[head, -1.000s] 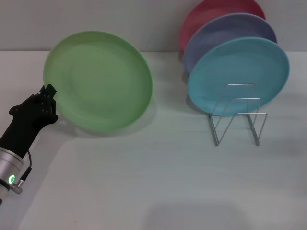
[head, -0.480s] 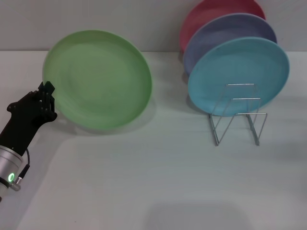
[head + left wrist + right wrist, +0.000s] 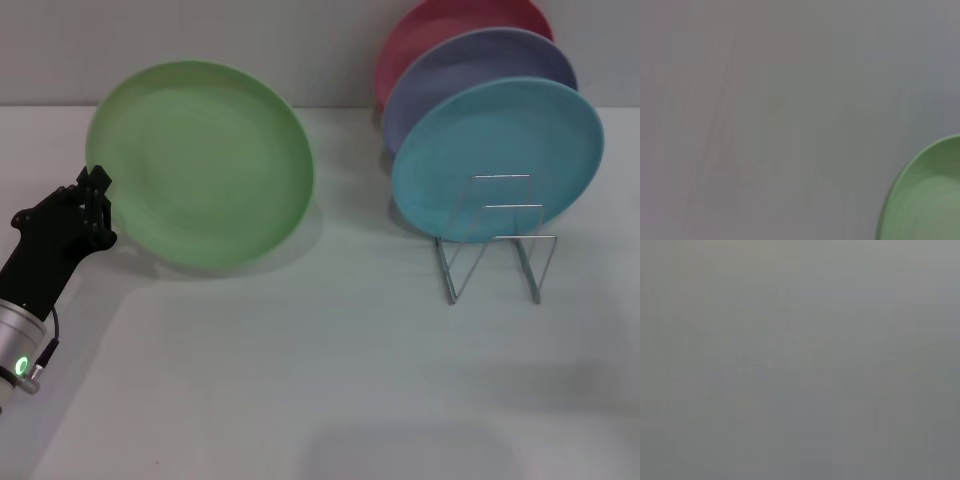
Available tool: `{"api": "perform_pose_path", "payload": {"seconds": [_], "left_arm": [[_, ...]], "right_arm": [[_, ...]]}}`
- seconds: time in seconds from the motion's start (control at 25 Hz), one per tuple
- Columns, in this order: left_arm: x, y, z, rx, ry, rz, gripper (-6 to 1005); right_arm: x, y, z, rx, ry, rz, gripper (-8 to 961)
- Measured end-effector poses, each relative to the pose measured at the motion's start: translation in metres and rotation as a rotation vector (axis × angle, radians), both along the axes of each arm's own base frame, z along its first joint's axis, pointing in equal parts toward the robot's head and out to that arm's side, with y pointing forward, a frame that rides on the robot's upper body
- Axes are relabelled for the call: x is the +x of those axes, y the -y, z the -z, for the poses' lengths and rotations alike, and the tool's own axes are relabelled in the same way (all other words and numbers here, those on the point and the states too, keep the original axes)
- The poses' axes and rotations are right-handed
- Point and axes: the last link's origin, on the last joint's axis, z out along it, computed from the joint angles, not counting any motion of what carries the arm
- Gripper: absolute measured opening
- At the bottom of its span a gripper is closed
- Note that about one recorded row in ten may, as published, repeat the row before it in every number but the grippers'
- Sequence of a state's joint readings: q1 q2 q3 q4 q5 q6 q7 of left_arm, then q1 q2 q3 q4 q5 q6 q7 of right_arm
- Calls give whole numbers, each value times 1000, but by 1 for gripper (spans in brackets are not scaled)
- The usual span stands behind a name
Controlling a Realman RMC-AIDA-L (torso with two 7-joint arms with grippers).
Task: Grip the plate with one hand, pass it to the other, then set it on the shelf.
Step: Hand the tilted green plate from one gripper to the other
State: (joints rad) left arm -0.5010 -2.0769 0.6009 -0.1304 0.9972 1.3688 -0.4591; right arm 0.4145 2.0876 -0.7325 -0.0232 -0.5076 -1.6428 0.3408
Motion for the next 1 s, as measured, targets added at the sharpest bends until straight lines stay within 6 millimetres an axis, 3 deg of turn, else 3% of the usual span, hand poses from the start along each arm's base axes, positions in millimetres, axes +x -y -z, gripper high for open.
{"api": "perform_pose_path", "payload": {"seconds": [0.24,0.6,1.0], "left_arm": [[0,-1,-2,16,-1,-5,38],[3,5,3,42,16,-18,39],[9,18,16,93,14,-62,41]], "right_arm": [[-16,7,17,-60,0,-96,608],[-47,-1,59,-280,7,-218,607],[-61,-8,83,-423,43,-257,607]]}}
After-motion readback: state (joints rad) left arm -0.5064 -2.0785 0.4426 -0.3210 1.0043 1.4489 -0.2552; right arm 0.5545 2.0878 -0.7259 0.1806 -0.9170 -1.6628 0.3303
